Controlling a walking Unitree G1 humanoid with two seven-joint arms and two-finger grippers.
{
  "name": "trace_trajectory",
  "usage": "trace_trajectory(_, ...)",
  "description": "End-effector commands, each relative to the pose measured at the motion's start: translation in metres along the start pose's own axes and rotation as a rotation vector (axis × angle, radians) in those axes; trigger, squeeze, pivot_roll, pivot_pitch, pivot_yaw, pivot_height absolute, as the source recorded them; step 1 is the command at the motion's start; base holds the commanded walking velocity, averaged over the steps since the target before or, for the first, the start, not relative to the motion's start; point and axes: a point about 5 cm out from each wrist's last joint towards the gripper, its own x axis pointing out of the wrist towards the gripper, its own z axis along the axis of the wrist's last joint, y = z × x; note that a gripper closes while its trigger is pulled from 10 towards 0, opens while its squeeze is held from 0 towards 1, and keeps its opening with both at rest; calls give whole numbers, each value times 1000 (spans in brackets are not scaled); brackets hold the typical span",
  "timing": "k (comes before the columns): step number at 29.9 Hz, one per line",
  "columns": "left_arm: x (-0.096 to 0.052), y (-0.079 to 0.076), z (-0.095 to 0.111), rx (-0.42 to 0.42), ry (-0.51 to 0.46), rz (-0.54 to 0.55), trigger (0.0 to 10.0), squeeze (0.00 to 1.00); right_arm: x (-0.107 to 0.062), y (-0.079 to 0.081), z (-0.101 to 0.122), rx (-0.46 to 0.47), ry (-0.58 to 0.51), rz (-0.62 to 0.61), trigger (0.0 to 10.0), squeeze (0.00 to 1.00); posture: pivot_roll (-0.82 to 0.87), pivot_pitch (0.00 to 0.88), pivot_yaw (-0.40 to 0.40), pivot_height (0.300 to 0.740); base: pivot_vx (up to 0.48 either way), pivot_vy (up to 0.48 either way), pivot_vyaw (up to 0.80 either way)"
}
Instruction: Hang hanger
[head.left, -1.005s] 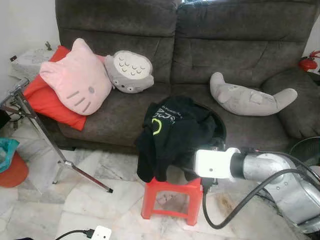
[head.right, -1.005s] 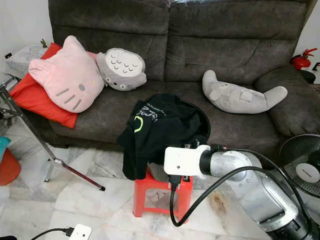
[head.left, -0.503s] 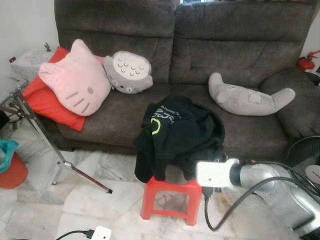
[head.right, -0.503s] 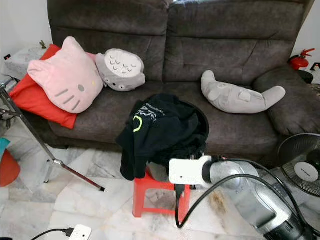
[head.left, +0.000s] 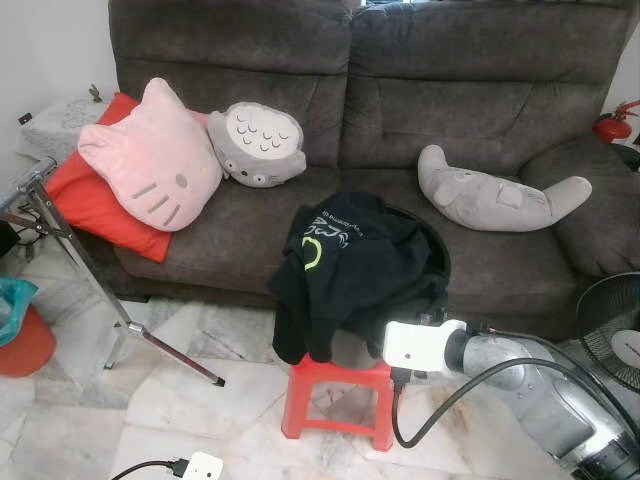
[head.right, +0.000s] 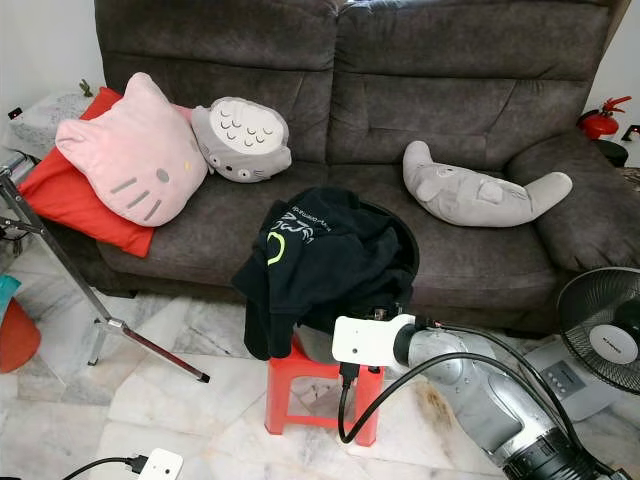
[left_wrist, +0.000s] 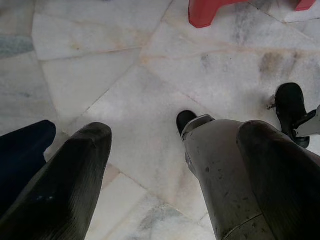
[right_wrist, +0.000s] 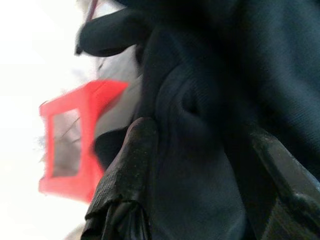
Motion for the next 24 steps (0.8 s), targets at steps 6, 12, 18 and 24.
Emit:
trace_trajectory(6,-1,-1,-5,11,29,-1,10000,0,-1,-21,25,21,-161,-84,10000,0,-61,0,2,740,0,0,0)
trace_trajectory(12,-1,-1,-5,7,25,-4,10000,0,-4,-14,35,71,-225,0,10000,0,-57,0,-1,740,0,0,0)
trace_trajectory(18,-1,-1,-5,9,27,-6,10000,0,-7,-5,28,87,-181,94,10000,0,-61,0,0,740,0,0,0)
trace_trajectory(24,-1,-2,-4,8,24,-6,10000,0,-4,-5,14,64,-115,76,10000,0,-61,0,0,740,0,0,0)
